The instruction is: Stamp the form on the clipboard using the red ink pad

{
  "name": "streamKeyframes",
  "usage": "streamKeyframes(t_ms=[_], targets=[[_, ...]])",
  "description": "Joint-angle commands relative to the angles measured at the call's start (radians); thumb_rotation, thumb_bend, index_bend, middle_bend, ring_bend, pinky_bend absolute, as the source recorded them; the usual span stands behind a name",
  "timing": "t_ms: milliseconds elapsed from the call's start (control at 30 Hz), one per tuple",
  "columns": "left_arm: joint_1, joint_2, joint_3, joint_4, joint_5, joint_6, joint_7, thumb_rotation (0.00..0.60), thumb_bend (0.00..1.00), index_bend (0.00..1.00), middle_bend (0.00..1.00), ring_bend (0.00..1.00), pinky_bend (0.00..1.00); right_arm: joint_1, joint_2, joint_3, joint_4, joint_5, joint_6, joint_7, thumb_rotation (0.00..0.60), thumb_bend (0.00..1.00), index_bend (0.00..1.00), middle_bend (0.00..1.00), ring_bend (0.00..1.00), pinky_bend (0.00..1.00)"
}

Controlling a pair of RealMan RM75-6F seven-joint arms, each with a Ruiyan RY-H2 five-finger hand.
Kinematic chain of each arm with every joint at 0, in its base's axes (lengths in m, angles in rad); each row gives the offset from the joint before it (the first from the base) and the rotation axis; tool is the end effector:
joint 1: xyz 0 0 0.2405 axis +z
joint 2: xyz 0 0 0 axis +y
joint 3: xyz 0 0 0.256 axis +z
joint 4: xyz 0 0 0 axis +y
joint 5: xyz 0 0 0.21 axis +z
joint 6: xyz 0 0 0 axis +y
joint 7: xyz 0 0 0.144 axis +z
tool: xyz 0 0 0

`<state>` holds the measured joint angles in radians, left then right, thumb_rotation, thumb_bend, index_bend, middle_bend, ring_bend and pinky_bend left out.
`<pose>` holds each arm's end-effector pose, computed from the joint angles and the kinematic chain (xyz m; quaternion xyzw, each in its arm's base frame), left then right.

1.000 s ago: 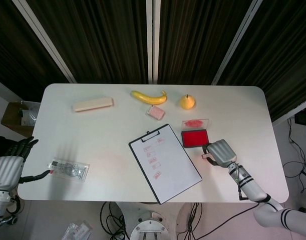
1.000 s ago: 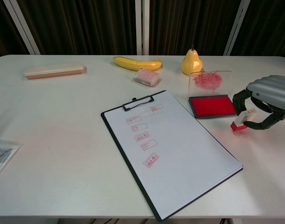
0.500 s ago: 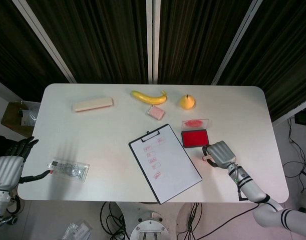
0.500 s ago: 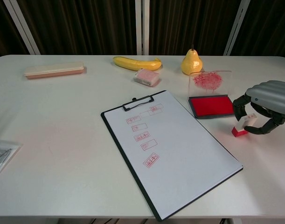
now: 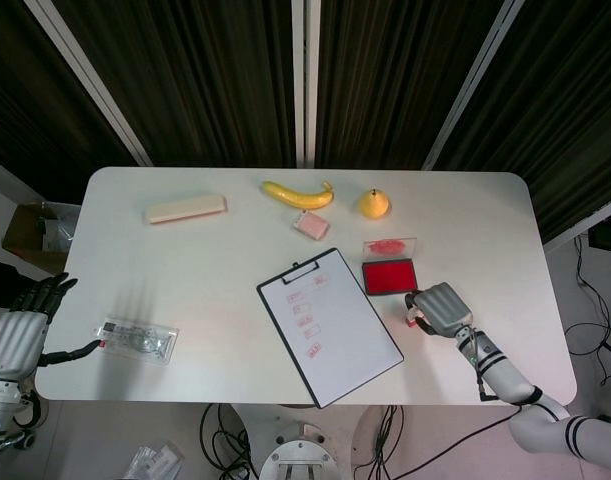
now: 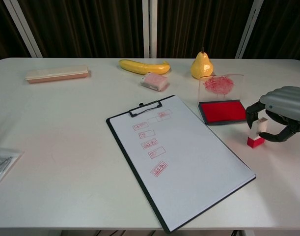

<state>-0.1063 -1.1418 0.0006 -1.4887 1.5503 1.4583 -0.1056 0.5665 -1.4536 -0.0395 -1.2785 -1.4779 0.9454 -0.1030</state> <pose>-0.3289 0.1788 0.1511 -0.6230 -0.3950 -0.3801 0.5579 -0.2658 -0.2937 0.0004 0.8115 -0.3327 0.2650 0.4007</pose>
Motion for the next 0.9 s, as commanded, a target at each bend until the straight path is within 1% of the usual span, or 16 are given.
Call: streamKeyframes(t_ms=[33,267,667,900], targets=[[-0.001,0.000,0.000,-0.001,0.000,0.000,0.002,0.246,0.07,0.11,0.08,0.09,0.18,0.001,0.006,0.000,-0.007,0.002,-0.008,-0.006,0.600,0.32,0.40,0.40,0.76,0.88],[-0.001,0.003,-0.001,-0.005,0.002,0.003,0.005,0.249,0.06,0.11,0.08,0.09,0.18,-0.001,0.017,-0.002,-0.023,0.001,-0.012,-0.015,0.600,0.32,0.37,0.36,0.76,0.87],[-0.002,0.004,-0.001,-0.008,0.003,0.004,0.007,0.247,0.06,0.11,0.08,0.09,0.18,-0.021,0.067,-0.011,-0.090,-0.026,0.030,-0.039,0.600,0.32,0.37,0.36,0.76,0.87],[-0.001,0.002,0.001,-0.005,0.003,0.004,0.007,0.248,0.06,0.11,0.08,0.09,0.18,-0.036,0.079,-0.020,-0.106,-0.029,0.040,-0.054,0.600,0.32,0.37,0.36,0.76,0.87]])
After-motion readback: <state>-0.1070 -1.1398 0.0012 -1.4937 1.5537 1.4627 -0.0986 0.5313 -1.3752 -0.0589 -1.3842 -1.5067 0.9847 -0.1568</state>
